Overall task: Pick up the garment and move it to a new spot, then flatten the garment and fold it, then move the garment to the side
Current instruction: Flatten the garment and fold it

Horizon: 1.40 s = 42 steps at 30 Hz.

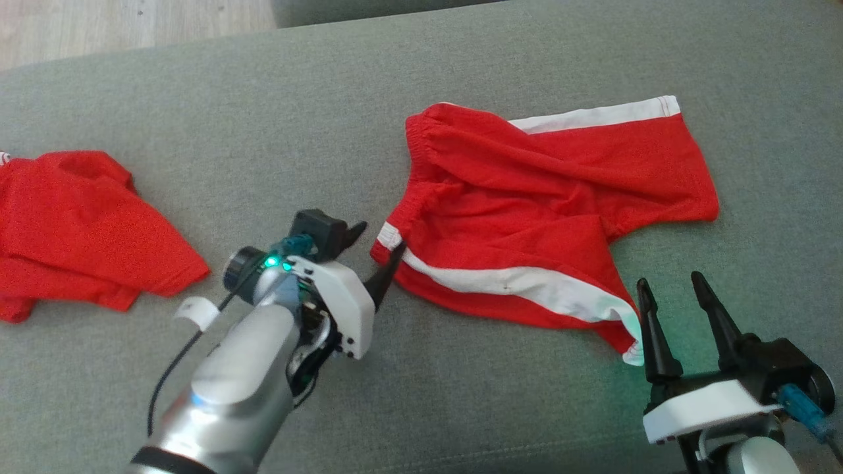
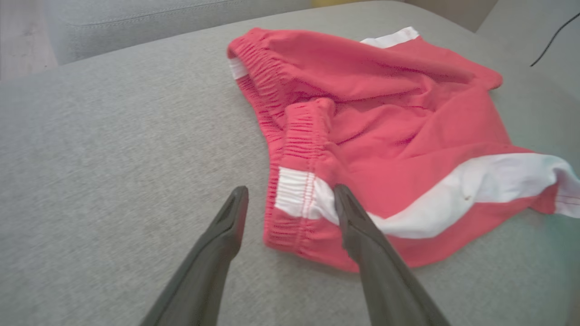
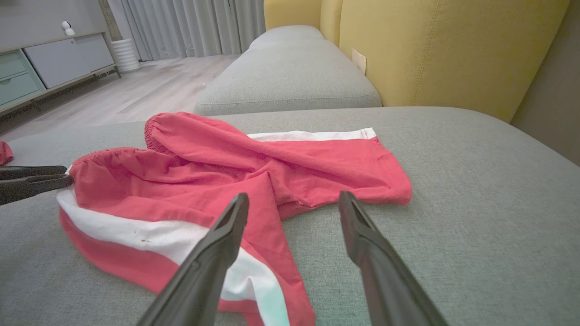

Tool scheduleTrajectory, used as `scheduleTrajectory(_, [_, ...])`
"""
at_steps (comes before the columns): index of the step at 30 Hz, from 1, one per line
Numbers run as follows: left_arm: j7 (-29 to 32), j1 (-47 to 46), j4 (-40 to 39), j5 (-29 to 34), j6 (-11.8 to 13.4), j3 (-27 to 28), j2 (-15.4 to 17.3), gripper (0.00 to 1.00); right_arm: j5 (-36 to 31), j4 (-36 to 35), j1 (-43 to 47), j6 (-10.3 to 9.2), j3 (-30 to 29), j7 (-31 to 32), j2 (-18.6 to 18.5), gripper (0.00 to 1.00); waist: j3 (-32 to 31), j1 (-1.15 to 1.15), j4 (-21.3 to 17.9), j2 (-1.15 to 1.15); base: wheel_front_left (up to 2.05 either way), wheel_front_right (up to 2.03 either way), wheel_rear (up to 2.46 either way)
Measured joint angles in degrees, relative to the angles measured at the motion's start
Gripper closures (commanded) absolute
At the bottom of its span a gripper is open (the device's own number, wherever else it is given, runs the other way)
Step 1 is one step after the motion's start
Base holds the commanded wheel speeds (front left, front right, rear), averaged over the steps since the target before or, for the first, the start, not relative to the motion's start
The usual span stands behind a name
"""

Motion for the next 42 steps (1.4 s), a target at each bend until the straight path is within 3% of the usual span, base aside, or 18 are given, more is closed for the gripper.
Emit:
scheduleTrajectory(14, [-0.64, -3.86, 4.03, -4.97, -0.02, -5.91, 0.3, 0.0, 0.02, -0.07, -1.02, 0.0, 0.38, -0.18, 0.0, 0.0, 0.92, 0.0, -0.98, 0.0, 0.0, 0.0, 0.0])
scheduleTrajectory(15, [-0.64, -4.1, 4.2, -5.5, -0.02, -6.21, 0.34, 0.55, 0.01, -0.08, -1.3, 0.0, 0.37, -0.18, 0.0, 0.0, 0.98, 0.0, -1.09, 0.0, 0.0, 0.0, 0.0])
scheduleTrajectory(16, [-0.64, -4.37, 4.38, -6.05, -0.02, -6.45, 0.35, 0.95, 0.01, -0.08, -1.4, 0.0, 0.36, -0.18, 0.0, 0.0, 1.02, 0.0, -1.18, 0.0, 0.0, 0.0, 0.0])
scheduleTrajectory(17, [-0.75, -4.59, 4.7, -6.64, -0.03, -6.39, 0.4, 1.0, 0.01, -0.07, -1.39, 0.0, 0.36, -0.18, 0.0, 0.0, 1.02, 0.0, -1.25, 0.0, 0.0, 0.0, 0.0])
scheduleTrajectory(28, [-0.62, -4.63, 5.79, -14.56, -0.03, -7.61, 0.67, 1.0, -7.25, 1.1, -0.43, 0.0, 4.05, 3.79, -0.01, 0.0, -1.03, 0.0, -1.33, 0.0, 0.0, 0.0, 0.0])
scheduleTrajectory(37, [1.37, -6.34, 7.33, -17.79, -0.03, -10.76, 1.23, 1.0, -11.4, 3.08, 2.86, 0.0, 4.12, 10.14, 0.0, 0.0, -3.14, 0.0, -2.27, 0.0, 0.0, 0.0, 0.0])
scheduleTrajectory(42, [1.36, -7.32, 7.77, -18.93, -0.03, -11.82, 1.76, 1.0, -11.72, 4.09, 2.89, 0.0, 4.3, 10.7, 0.0, 0.0, -3.04, 0.0, -2.56, 0.0, 0.0, 0.0, 0.0])
